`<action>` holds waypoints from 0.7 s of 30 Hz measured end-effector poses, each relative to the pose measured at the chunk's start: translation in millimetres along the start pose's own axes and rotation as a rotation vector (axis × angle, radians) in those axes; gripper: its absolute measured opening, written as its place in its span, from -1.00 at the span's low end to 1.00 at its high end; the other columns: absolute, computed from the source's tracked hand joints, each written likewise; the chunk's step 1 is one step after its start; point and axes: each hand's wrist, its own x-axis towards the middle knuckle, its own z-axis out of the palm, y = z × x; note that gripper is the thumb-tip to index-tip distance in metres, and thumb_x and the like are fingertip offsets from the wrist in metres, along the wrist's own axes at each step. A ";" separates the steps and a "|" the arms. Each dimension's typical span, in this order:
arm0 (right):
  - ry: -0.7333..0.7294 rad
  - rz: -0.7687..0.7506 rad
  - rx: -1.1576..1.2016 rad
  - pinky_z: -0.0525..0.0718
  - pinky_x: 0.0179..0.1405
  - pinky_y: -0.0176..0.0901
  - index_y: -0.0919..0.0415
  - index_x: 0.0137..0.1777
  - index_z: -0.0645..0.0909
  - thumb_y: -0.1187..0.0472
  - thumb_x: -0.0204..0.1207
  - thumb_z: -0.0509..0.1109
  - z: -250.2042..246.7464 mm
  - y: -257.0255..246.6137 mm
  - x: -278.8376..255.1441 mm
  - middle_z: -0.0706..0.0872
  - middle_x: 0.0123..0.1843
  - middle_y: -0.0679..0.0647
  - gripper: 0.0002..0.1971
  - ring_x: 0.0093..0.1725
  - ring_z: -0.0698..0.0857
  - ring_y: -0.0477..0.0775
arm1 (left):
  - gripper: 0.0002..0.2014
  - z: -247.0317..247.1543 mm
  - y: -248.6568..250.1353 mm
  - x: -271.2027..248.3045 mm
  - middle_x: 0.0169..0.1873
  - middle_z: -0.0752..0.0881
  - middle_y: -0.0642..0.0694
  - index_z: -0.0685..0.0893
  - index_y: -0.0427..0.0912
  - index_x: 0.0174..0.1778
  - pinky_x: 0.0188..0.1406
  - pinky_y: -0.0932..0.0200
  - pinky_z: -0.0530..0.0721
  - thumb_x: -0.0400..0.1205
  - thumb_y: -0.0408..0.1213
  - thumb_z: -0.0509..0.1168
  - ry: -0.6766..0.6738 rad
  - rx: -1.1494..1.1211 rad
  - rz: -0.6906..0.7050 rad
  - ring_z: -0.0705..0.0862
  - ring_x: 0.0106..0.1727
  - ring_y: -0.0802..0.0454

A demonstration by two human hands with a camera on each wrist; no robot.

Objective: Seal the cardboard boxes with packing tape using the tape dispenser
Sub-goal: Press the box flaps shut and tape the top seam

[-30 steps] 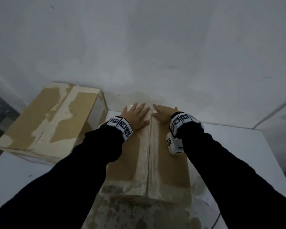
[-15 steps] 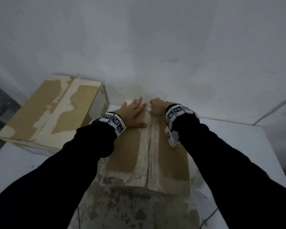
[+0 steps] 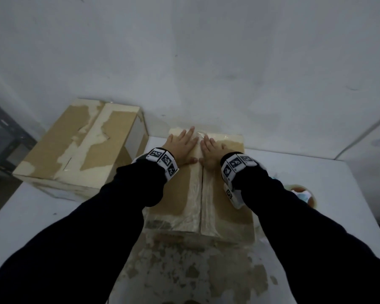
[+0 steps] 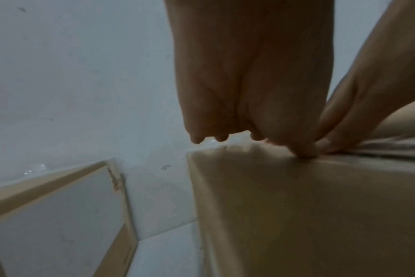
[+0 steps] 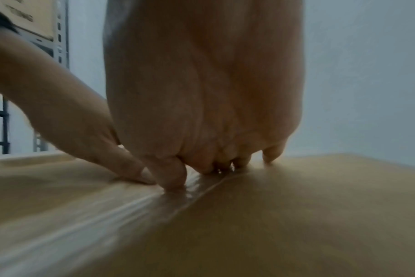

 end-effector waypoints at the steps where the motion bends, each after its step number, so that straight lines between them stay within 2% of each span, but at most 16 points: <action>1: 0.011 -0.005 -0.001 -0.13 0.64 0.18 0.22 0.70 -0.27 -0.06 0.74 -0.06 -0.4 -0.2 -2.1 -0.33 0.73 0.09 -0.32 0.72 -0.22 0.08 | -0.21 -0.2 4.9 -7.7 0.63 -0.34 -0.13 -0.11 -0.10 0.65 0.55 -0.34 0.07 0.64 0.17 0.10 -0.003 0.005 0.006 -0.13 0.67 -0.16; 4: 0.038 -0.015 -0.007 -0.16 0.63 0.27 0.22 0.70 -0.25 -0.06 0.74 -0.08 -2.0 0.9 -12.2 -0.31 0.73 0.10 -0.33 0.72 -0.21 0.08 | -0.24 1.0 13.7 -36.8 0.64 -0.31 -0.11 -0.07 -0.11 0.65 0.59 -0.30 0.04 0.65 0.18 0.06 -0.118 -0.037 0.021 -0.09 0.67 -0.12; 7: 0.023 -0.027 -0.026 -0.20 0.62 0.30 0.23 0.70 -0.26 -0.07 0.74 -0.13 0.9 -1.6 -28.7 -0.32 0.73 0.09 -0.34 0.72 -0.21 0.07 | -0.24 11.2 10.7 -61.7 0.66 -0.23 -0.09 -0.13 -0.08 0.66 0.59 -0.26 0.05 0.66 0.19 0.02 -0.204 -0.018 0.015 -0.12 0.67 -0.14; 11: -0.023 -0.056 -0.036 -0.20 0.63 0.27 0.25 0.70 -0.24 -0.05 0.74 -0.13 16.8 -15.5 -58.7 -0.30 0.73 0.11 -0.35 0.72 -0.20 0.08 | -0.34 29.8 5.5 -78.7 0.66 -0.23 0.01 -0.15 0.02 0.65 0.58 -0.26 0.06 0.71 0.12 -0.04 -0.094 -0.030 -0.002 -0.15 0.68 -0.03; 15: -0.045 -0.061 -0.030 -0.20 0.63 0.23 0.27 0.70 -0.24 -0.06 0.75 -0.17 34.9 -27.6 -84.5 -0.29 0.74 0.13 -0.35 0.72 -0.21 0.11 | -0.37 31.8 13.5 -83.4 0.67 -0.19 0.02 -0.11 0.01 0.66 0.58 -0.27 0.04 0.72 0.07 -0.02 -0.049 -0.017 -0.042 -0.12 0.68 -0.04; 18: -0.114 -0.112 -0.014 -0.22 0.63 0.23 0.27 0.70 -0.25 -0.10 0.75 -0.21 41.8 -35.9 -106.8 -0.31 0.73 0.15 -0.34 0.72 -0.23 0.13 | -0.39 30.3 22.0 -83.8 0.67 -0.14 0.01 -0.06 0.03 0.65 0.58 -0.25 0.02 0.72 0.03 0.02 -0.045 -0.012 -0.125 -0.07 0.68 -0.07; 21: -0.143 -0.181 -0.018 -0.23 0.63 0.22 0.26 0.70 -0.27 -0.12 0.74 -0.20 56.6 -40.5 -125.5 -0.35 0.72 0.16 -0.32 0.71 -0.28 0.15 | -0.45 33.8 32.4 -90.4 0.65 0.04 -0.10 0.10 0.00 0.62 0.55 -0.19 0.12 0.72 -0.03 0.06 0.054 -0.012 -0.179 0.10 0.64 -0.10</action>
